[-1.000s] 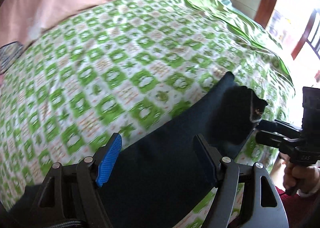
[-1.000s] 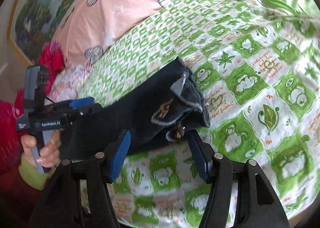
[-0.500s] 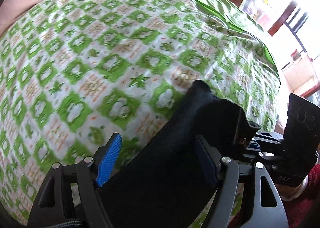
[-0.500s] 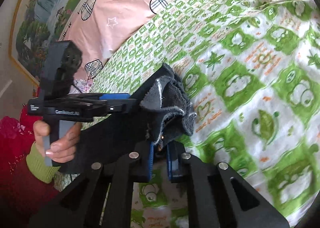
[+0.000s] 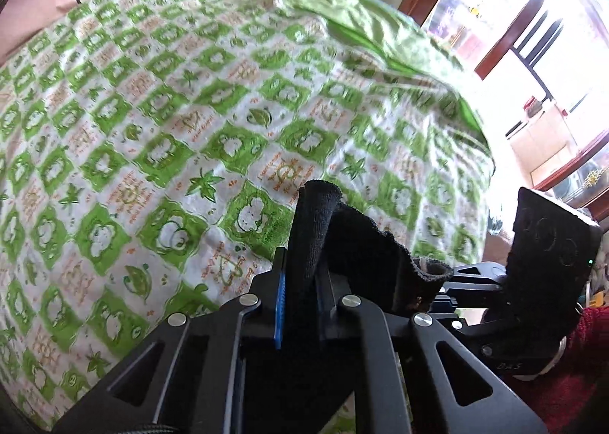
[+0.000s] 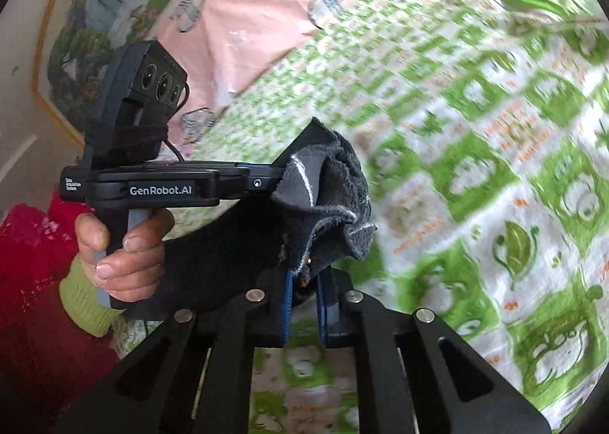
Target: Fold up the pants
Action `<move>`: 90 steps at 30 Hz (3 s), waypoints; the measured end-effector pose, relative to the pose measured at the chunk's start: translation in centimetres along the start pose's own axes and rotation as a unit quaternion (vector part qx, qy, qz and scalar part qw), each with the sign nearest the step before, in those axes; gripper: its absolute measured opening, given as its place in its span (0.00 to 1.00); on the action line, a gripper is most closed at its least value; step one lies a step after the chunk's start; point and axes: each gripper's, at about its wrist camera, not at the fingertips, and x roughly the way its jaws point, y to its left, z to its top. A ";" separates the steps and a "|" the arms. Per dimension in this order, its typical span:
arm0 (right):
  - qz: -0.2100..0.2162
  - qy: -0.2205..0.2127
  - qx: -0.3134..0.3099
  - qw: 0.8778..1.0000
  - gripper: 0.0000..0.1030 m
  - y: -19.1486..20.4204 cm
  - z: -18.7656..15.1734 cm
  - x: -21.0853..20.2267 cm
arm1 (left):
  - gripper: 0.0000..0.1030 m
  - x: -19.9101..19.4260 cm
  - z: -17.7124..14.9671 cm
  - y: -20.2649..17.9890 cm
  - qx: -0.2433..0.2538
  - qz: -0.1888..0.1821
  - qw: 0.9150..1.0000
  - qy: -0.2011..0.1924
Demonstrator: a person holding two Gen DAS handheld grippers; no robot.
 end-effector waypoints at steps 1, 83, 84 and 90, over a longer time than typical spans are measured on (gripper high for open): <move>0.006 -0.003 -0.006 1.000 0.11 0.5 0.2 -0.1 | 0.10 -1.1 -0.3 0.0 0.000 0.000 1.000 -0.012; 0.228 0.257 -0.243 0.907 0.46 25.8 -5.6 18.9 | 0.41 -24.1 -39.1 12.8 -0.480 0.157 0.812 -0.292; 0.233 0.259 -0.246 0.905 0.46 26.3 -5.7 19.1 | 0.41 -24.3 -39.8 12.9 -0.488 0.160 0.806 -0.295; 0.254 0.270 -0.268 0.890 0.46 29.3 -6.5 20.6 | 0.41 -25.5 -43.1 13.3 -0.529 0.170 0.773 -0.306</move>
